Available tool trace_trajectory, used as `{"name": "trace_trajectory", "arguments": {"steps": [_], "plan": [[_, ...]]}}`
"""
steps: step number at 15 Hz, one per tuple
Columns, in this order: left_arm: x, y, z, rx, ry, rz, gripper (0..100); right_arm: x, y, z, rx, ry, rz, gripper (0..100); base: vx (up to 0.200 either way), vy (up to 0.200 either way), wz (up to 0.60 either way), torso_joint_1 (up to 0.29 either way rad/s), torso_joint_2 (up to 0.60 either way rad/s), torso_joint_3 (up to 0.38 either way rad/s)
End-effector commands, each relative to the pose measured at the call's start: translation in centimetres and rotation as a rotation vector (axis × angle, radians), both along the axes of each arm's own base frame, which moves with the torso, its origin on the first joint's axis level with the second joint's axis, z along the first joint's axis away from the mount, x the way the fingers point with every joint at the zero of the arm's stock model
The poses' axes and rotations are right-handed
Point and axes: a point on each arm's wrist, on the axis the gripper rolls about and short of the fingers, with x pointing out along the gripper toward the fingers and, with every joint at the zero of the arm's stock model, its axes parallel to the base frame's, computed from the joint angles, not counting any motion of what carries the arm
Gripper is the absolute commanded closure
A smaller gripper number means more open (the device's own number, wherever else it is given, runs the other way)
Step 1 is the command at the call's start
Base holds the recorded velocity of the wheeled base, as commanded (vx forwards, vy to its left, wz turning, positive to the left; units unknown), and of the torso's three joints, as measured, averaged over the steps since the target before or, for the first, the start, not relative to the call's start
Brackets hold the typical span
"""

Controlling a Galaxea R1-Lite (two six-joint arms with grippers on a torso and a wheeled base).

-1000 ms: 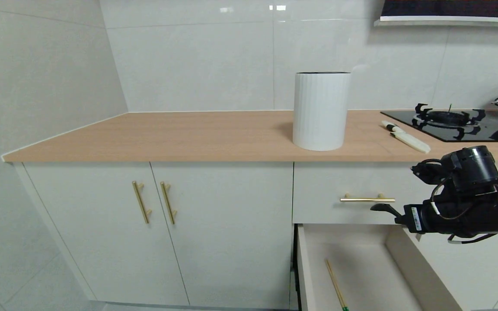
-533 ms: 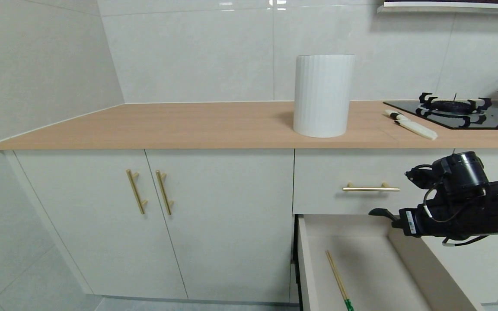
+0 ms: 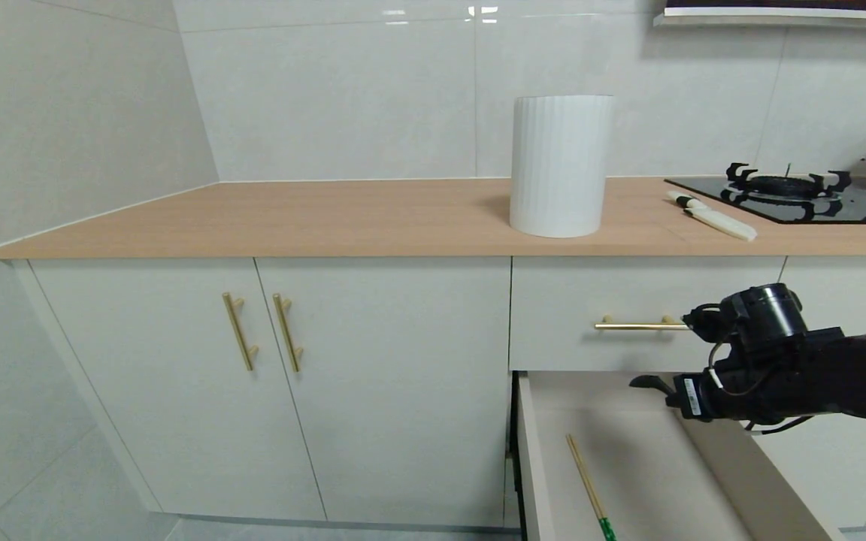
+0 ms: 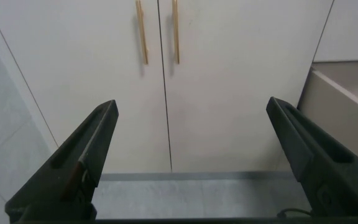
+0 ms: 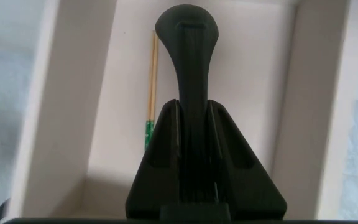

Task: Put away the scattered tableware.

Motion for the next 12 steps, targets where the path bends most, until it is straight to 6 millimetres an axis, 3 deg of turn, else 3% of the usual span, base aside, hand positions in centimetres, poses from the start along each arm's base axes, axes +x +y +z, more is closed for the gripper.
{"name": "trace_trajectory", "arguments": {"steps": [1, 6, 12], "plan": [[0.0, 0.0, 0.0, 0.000, 0.000, 0.000, 0, 1.6, 0.3, -4.6, -0.015, 0.070, -0.004, 100, 0.000, 0.000, 0.00, -0.032, 0.07, 0.036], [0.0, 0.0, 0.0, 0.000, 0.000, 0.000, 0, 3.5, 0.7, -9.2, -0.046, 0.116, -0.018, 100, 0.000, 0.000, 0.00, 0.000, 0.00, 0.000], [0.0, 0.0, 0.0, 0.000, -0.001, 0.000, 0, 4.2, 2.1, -13.5, -0.169, 0.191, -0.002, 100, 0.000, 0.000, 0.00, 0.000, 0.00, 0.000]]}}
